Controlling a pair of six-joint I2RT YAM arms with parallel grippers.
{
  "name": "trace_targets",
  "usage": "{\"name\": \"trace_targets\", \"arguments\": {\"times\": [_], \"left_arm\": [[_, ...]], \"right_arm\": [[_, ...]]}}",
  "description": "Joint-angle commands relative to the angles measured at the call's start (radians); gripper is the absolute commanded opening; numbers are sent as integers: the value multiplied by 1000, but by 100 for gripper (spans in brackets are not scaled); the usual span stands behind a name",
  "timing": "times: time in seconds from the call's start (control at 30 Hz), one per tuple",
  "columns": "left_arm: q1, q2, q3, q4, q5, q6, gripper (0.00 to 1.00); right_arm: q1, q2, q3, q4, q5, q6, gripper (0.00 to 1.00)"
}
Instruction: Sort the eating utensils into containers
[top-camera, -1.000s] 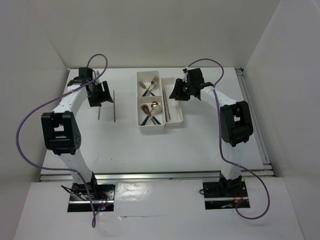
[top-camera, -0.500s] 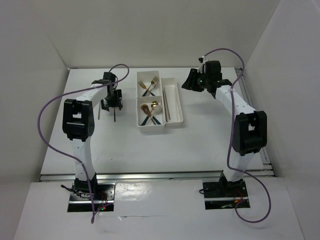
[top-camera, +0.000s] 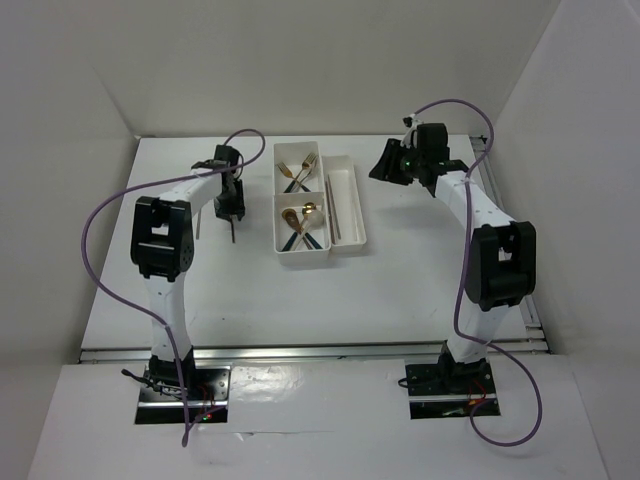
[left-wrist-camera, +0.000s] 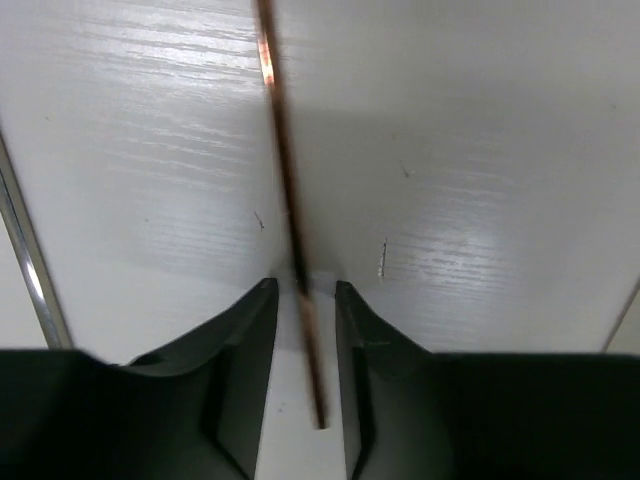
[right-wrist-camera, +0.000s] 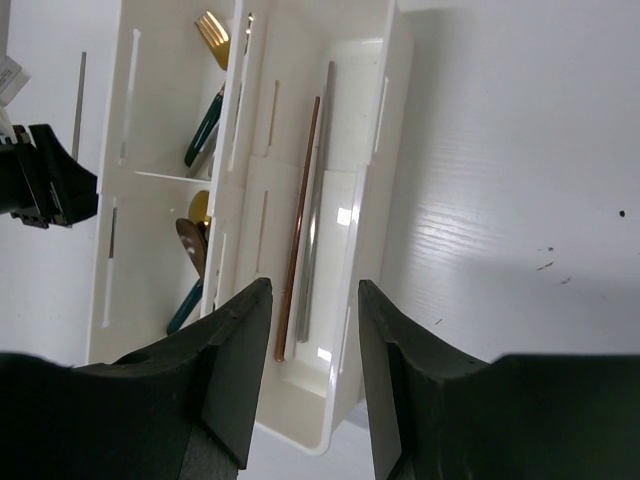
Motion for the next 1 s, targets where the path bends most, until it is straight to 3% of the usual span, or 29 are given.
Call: {"name": "trace_targets", "arguments": {"times": [0.0, 0.1, 0.2, 0.4, 0.63, 0.8, 0.97], "left_arm": [[-4, 45, -83, 7, 27, -10, 40], [-13, 36, -105, 20, 52, -1, 16], [-13, 36, -105, 20, 81, 0, 0], [-13, -30, -105, 20, 92, 9, 0], [5, -246, 33, -3, 156, -66, 0], [-47, -384, 70, 46, 370, -212, 0], [-131, -374, 125, 169, 617, -399, 0]], "right_arm": [[-13, -25, 19, 21, -18, -17, 47], [-23, -25, 19, 10, -27, -17, 47], [-32, -16, 29, 10, -27, -17, 46], [-32, -26, 19, 10, -27, -17, 45], [-32, -46, -2, 19, 25, -46, 45], [-63, -79, -39, 19, 59, -71, 45], [-97, -98, -48, -18, 79, -100, 45]]}}
